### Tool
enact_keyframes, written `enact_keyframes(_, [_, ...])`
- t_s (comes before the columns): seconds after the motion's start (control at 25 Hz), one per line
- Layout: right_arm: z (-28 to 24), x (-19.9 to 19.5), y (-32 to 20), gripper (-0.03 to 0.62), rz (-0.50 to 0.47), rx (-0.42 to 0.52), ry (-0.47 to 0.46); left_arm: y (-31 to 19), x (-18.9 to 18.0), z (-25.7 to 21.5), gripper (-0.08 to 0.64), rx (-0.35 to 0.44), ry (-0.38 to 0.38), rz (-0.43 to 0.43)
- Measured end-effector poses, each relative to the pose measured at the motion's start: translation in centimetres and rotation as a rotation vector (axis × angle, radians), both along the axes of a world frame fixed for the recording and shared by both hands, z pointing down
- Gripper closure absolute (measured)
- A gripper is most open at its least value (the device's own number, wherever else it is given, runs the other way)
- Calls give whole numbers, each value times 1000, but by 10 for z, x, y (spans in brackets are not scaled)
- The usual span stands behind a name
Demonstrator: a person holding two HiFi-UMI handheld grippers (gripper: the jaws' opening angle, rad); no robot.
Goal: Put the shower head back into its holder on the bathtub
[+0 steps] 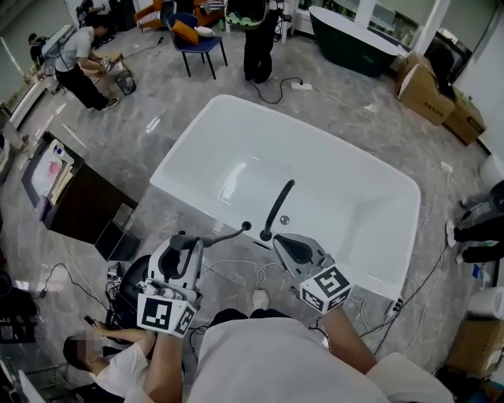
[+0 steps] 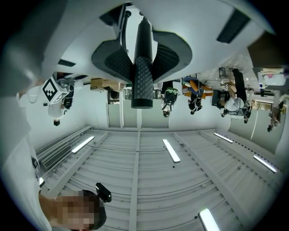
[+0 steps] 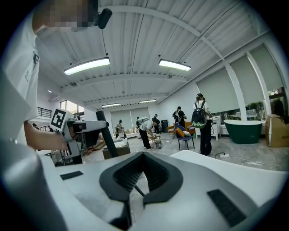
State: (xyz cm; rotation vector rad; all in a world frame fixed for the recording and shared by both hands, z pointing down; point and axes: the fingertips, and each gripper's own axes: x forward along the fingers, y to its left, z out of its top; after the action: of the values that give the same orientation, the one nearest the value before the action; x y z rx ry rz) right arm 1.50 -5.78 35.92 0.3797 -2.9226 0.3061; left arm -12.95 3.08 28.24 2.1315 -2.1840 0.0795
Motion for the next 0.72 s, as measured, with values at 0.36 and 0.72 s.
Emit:
enact_keyframes(0.36, [5,-21,-14,577,5,-23,4,-14,-15,1,419,2,4,14])
enact_keyframes(0.72, [12,-56,-35,577,99,-39,29,-49,-54,24,419,-44,44,119])
